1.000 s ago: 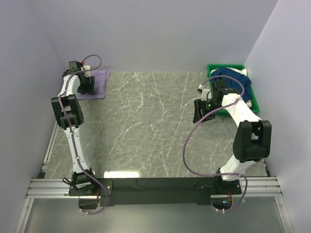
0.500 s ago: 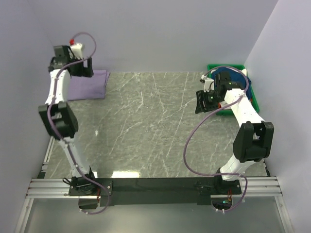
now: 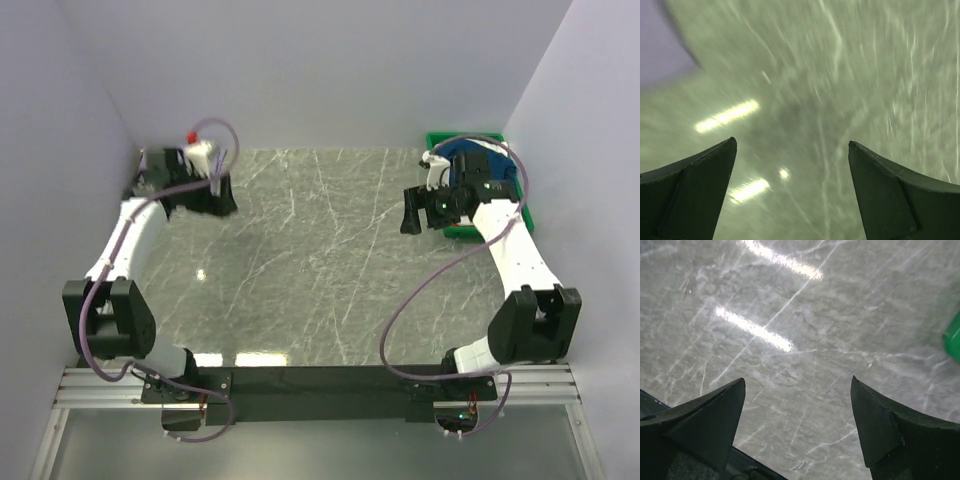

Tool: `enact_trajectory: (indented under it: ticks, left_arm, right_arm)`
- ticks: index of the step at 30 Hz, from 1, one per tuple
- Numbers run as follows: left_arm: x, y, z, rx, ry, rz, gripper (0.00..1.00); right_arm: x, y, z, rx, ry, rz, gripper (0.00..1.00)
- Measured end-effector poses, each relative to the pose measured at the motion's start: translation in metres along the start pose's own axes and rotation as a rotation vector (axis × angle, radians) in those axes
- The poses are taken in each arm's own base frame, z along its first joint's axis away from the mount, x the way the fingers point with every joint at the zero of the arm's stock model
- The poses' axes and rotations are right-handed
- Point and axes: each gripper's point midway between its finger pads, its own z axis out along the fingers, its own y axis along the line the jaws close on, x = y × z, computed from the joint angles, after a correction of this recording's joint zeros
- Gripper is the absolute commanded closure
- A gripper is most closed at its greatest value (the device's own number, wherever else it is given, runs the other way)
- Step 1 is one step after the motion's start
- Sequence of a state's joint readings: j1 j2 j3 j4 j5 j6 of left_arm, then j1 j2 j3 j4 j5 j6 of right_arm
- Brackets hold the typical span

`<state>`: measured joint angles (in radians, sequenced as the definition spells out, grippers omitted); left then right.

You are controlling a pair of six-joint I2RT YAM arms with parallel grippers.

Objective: Fold and stack the t-shirts
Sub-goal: Neatly place the folded tshirt to the corner

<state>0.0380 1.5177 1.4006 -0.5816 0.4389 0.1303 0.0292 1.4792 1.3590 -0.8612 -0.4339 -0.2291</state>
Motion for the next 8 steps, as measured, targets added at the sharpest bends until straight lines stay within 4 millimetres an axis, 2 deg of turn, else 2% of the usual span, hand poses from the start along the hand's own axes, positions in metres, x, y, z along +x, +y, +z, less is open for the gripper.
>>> enact_trajectory:
  ticks: [2,4,6,8]
  left_arm:
    - [0.063,-0.02,0.01,0.036,0.122,-0.042,0.01]
    - [0.111,-0.039,0.009,0.06,0.215,-0.06,0.0]
    - [0.141,-0.054,0.003,0.074,0.263,-0.061,0.01]
    - [0.149,-0.064,-0.004,0.077,0.262,-0.054,0.01]
  right_arm:
    - [0.014,0.006,0.001,-0.011,0.006,-0.004,0.08]
    - [0.034,0.013,0.004,-0.023,0.035,-0.002,0.07]
    - [0.052,0.021,0.011,-0.041,0.071,-0.007,0.07]
    - [0.064,0.028,0.017,-0.057,0.103,-0.018,0.06]
